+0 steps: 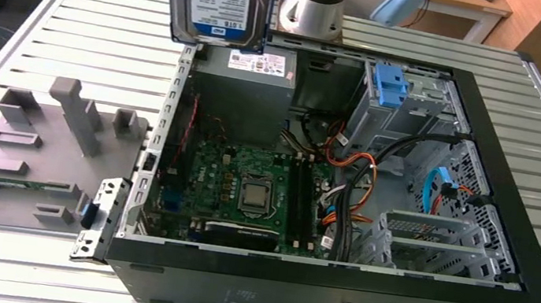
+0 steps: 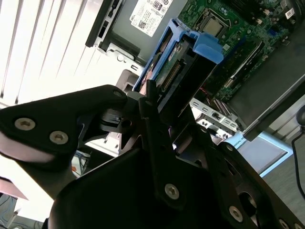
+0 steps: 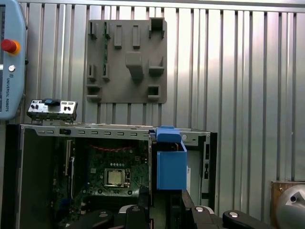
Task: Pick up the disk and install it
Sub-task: 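Pick up the disk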
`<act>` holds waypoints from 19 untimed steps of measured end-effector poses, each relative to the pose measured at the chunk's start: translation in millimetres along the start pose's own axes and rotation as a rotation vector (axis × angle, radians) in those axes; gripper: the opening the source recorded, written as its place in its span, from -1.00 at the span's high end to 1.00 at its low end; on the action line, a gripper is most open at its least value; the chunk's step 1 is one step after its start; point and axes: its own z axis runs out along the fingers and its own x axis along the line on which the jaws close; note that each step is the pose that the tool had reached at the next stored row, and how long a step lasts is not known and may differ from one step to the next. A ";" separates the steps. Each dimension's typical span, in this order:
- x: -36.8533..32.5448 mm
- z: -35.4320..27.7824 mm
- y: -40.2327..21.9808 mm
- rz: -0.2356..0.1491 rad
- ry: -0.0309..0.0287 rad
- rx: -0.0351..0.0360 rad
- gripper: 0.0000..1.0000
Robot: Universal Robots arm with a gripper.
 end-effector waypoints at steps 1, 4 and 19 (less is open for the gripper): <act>0.0 0.0 -1.3 0.000 0.0000 0.0000 0.30; 0.1 -0.1 -5.9 0.000 0.0001 0.0000 0.30; 0.4 -0.3 -31.8 0.000 0.0000 0.0000 0.30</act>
